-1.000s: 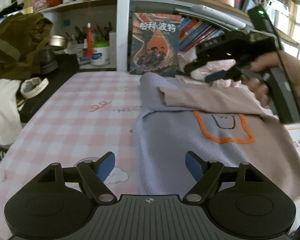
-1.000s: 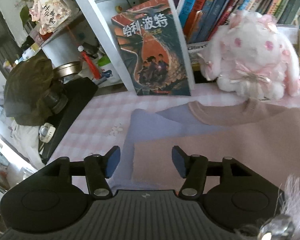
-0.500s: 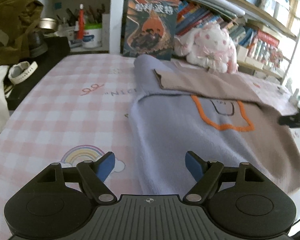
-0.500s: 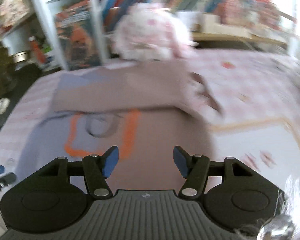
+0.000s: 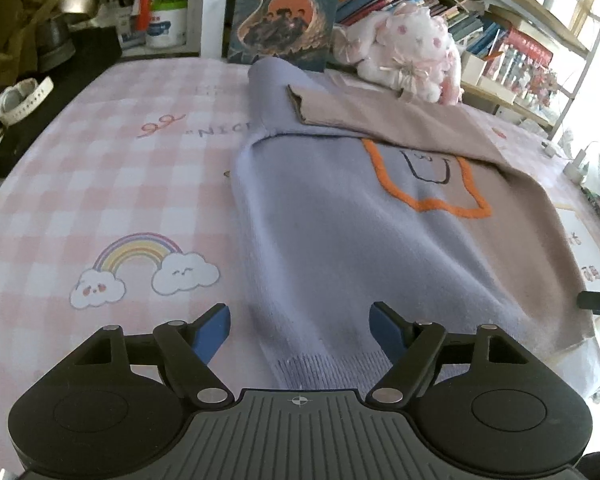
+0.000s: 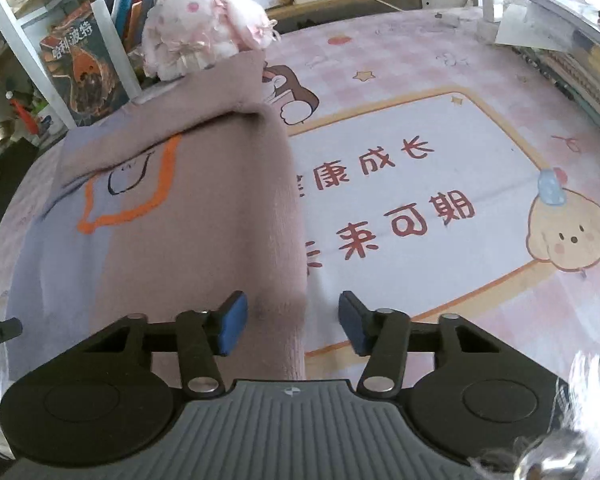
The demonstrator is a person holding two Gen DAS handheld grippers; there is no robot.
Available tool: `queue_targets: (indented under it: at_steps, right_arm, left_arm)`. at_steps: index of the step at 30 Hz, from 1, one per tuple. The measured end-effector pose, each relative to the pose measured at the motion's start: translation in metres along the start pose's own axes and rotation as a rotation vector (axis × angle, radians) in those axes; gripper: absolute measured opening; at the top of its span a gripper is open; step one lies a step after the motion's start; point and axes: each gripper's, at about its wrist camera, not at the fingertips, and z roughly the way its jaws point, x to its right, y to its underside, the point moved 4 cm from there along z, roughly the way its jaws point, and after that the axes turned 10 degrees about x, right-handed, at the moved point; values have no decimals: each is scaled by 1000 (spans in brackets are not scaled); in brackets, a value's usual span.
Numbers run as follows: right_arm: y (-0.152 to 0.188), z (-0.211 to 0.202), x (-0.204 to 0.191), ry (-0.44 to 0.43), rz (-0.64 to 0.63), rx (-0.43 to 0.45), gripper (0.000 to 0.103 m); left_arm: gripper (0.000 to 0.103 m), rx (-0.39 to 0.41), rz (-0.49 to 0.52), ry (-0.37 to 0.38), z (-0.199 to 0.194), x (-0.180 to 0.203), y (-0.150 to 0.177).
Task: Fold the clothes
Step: 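Grasp the lavender hem with the left gripper while the right gripper grasps the mauve hem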
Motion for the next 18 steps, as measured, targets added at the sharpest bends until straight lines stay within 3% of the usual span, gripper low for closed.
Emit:
queue_targets:
  at_steps: [2, 5, 6, 7, 8, 10, 13, 15, 17, 18]
  right_arm:
    - [1, -1, 1, -2, -1, 4, 44]
    - [-1, 0, 3, -3, 11, 10, 39]
    - [-2, 0, 4, -5, 11, 10, 35]
    - [-2, 1, 4, -6, 12, 10, 29]
    - [-3, 3, 3, -9, 6, 7, 25]
    - [-3, 5, 0, -19, -17, 0, 12]
    - [-6, 3, -8, -53, -56, 6, 10]
    - [-12, -9, -16, -173, -37, 51, 9]
    - [-18, -14, -24, -240, -51, 51, 9]
    - [-19, -13, -27, -230, -70, 39, 9]
  left_arm:
    - [57, -8, -21, -13, 1, -3, 0]
    - [41, -6, -43, -36, 1, -6, 0]
    - [38, -5, -50, -43, 1, -7, -1]
    - [30, -6, -57, -47, 1, -8, -1]
    - [15, -7, -64, -48, 2, -9, -1]
    - [5, 3, -80, -54, 0, -9, -3]
    - [5, 77, -36, -39, -15, 3, -12]
    - [8, 92, 2, -33, -20, 11, -17]
    - [12, 68, -10, -27, -17, 11, -16]
    - [13, 43, -49, -25, -13, 6, -13]
